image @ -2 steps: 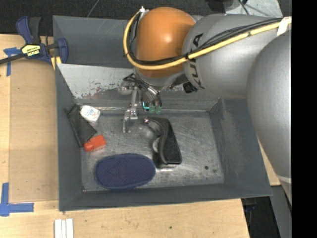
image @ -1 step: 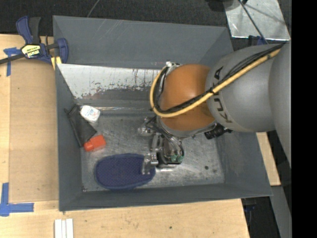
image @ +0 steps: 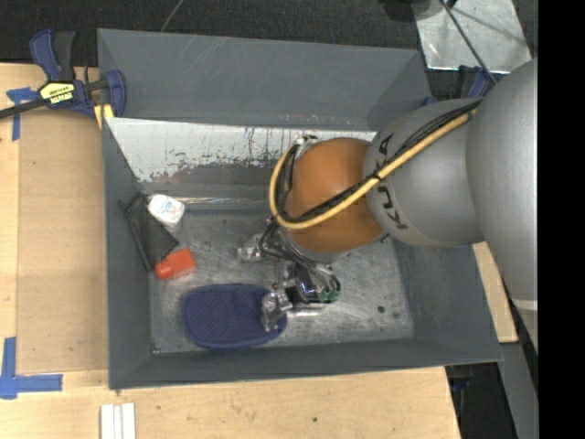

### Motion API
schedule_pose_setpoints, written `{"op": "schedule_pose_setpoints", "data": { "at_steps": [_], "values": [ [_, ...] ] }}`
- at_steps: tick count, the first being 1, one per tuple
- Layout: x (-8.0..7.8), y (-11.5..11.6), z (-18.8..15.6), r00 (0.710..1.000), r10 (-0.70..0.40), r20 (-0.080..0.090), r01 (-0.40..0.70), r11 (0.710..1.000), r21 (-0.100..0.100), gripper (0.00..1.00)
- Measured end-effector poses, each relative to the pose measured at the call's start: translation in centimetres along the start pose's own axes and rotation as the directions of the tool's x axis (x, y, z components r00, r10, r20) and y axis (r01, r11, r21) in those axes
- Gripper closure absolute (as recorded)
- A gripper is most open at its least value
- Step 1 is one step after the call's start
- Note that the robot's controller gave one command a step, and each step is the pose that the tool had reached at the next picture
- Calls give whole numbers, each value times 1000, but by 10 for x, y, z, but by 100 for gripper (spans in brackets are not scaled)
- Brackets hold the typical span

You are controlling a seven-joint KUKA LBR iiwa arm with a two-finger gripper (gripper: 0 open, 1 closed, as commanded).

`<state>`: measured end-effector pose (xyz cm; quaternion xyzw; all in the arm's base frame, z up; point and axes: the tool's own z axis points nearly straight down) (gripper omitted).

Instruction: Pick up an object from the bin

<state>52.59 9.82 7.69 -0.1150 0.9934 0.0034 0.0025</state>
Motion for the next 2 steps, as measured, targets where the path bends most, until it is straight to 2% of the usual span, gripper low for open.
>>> {"op": "schedule_pose_setpoints", "data": {
  "at_steps": [1,2],
  "values": [
    [0,-1,-3,1000,-1,-3,1,1000,2,100],
    [1,-18,-134,941,-338,1,338,941,8,100]
  ]
}}
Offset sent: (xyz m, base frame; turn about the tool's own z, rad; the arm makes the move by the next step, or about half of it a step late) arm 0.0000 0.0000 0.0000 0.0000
